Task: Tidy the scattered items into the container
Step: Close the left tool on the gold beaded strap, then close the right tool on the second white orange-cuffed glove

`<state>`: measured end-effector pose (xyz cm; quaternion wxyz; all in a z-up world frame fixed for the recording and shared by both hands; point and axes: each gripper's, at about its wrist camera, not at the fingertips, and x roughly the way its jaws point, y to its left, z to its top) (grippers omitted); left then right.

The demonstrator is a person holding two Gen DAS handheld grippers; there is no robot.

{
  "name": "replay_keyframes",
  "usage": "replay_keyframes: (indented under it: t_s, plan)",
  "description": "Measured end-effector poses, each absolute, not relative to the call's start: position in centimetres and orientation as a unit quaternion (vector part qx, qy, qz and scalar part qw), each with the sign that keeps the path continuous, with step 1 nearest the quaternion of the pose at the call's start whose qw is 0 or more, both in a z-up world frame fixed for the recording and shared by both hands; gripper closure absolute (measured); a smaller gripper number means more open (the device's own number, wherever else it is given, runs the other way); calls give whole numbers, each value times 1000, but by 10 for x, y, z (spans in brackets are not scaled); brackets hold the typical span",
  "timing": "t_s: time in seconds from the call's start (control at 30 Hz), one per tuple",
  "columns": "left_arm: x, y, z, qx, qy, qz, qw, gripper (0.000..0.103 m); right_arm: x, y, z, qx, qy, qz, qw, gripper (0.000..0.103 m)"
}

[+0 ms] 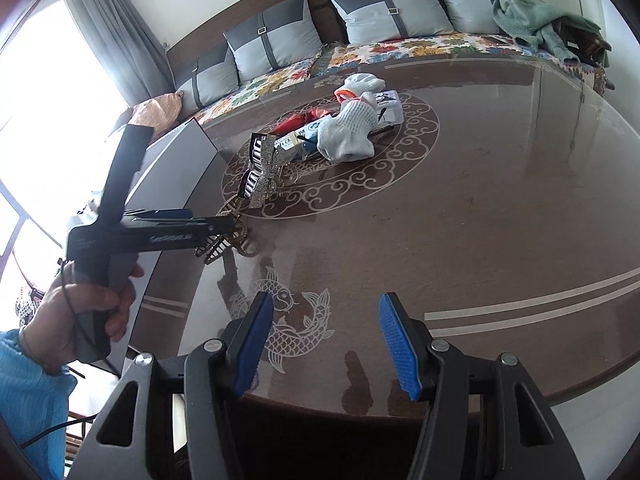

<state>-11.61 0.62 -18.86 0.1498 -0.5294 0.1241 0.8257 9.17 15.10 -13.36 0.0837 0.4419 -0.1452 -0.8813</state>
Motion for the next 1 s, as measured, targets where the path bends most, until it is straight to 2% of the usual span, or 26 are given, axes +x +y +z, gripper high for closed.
replay_keyframes:
  t_s: [0.17,0.23,0.27,0.3,0.53,0.63,0.8,1.0]
  plan:
    - [-128,8,-205,-555,104,810,162,26,87,148,-138,450,-142,-877,89,47]
    - [-130,6,-209,-567,92,801,168,49,85,148,-139,452,-141,-876,90,47]
    - [-131,5,-210,-571,86,799,169,56,85,148,-140,453,-141,-876,90,47]
    - [-130,2,-209,-571,79,800,169,58,84,147,-141,454,-141,-875,90,47]
    - [-116,-11,-205,-573,47,803,159,60,75,153,-150,466,-156,-866,91,47]
    - [-107,-14,-200,-566,40,808,158,60,51,169,-151,468,-196,-856,100,47]
    - [-104,-15,-197,-565,38,809,159,60,-40,202,-149,484,-316,-809,108,47]
    - [-107,-19,-200,-567,20,808,162,60,-124,199,-144,487,-347,-796,96,47]
